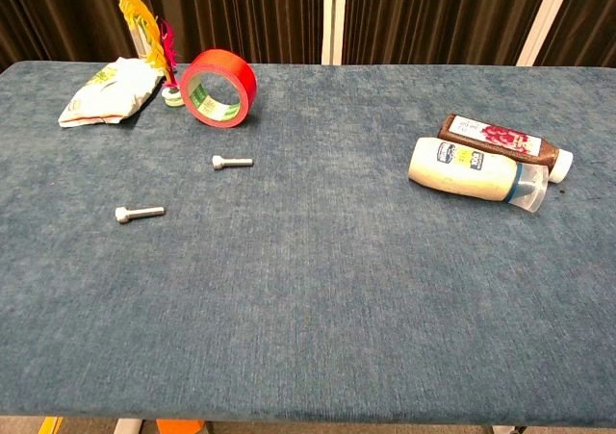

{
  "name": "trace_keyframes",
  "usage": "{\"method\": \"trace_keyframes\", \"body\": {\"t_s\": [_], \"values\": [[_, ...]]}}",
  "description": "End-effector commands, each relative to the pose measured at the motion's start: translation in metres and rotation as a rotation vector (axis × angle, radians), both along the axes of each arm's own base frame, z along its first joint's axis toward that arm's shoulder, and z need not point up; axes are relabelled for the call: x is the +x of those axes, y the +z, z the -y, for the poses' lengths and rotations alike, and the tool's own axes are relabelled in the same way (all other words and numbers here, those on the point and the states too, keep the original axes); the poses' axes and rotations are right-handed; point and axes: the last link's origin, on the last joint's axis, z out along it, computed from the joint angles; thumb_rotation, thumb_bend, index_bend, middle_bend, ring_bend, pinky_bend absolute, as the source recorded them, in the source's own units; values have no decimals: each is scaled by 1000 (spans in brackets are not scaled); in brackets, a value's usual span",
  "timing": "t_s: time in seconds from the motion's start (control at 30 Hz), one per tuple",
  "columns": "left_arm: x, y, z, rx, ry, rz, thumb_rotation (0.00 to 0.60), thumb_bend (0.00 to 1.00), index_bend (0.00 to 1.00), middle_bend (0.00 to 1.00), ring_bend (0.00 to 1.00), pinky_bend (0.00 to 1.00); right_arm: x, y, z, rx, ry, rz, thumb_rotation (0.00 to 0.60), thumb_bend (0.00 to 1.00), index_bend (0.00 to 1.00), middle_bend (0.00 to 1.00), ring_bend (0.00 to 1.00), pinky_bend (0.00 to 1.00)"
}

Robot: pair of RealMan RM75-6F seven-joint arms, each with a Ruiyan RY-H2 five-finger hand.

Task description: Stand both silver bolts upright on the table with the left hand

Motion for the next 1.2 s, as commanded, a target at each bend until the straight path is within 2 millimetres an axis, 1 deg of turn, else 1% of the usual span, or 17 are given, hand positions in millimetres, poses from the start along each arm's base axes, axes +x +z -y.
{"method": "trace_keyframes", "body": {"t_s": [0.03, 0.33, 0.43, 0.63, 0.8, 0.87, 0.93, 0.97, 1.0, 1.07, 1.13, 1.2], "values": [[0, 0, -1, 2, 1, -5, 600, 192, 290, 169, 21, 0, 0, 0, -1, -3, -5, 5, 600, 216, 31, 109, 0, 0], [2, 1, 0, 7, -6, -8, 600, 192, 290, 169, 21, 0, -4, 2, -10, -17, -26, 14, 600, 215, 31, 110, 0, 0], [2, 3, 0, 13, -9, -34, 600, 191, 290, 168, 21, 0, -5, 3, -12, -19, -24, 14, 600, 216, 30, 111, 0, 0], [3, 1, 1, -2, -16, -50, 600, 193, 287, 159, 21, 0, -4, 1, -12, -11, -26, 14, 600, 216, 31, 111, 0, 0], [5, 0, -4, -11, -32, -50, 600, 192, 275, 159, 21, 0, -4, 2, -12, -10, -27, 10, 600, 216, 31, 112, 0, 0], [9, -1, -10, -18, -57, -42, 600, 191, 221, 154, 21, 0, -4, 2, -12, -13, -28, 9, 600, 215, 31, 111, 0, 0], [17, -3, -21, -38, -101, -32, 600, 192, 159, 116, 21, 0, -4, 4, -12, -17, -28, 7, 600, 215, 31, 111, 0, 0], [22, -3, -27, -47, -123, -34, 600, 191, 130, 81, 21, 0, -3, 4, -12, -19, -28, 5, 600, 216, 31, 111, 0, 0], [29, -5, -36, -67, -152, -32, 600, 191, 120, 61, 21, 0, -3, 5, -13, -21, -27, 3, 600, 215, 31, 111, 0, 0], [41, -10, -51, -105, -193, -9, 600, 190, 118, 56, 21, 0, -3, 6, -13, -24, -25, 1, 600, 215, 31, 111, 0, 0], [56, -20, -70, -171, -233, 25, 600, 190, 133, 77, 21, 0, -2, 8, -13, -29, -22, 1, 600, 216, 31, 111, 0, 0], [70, -29, -87, -223, -256, 70, 600, 189, 191, 125, 29, 14, -3, 8, -14, -31, -22, 1, 600, 216, 31, 112, 0, 0]]}}
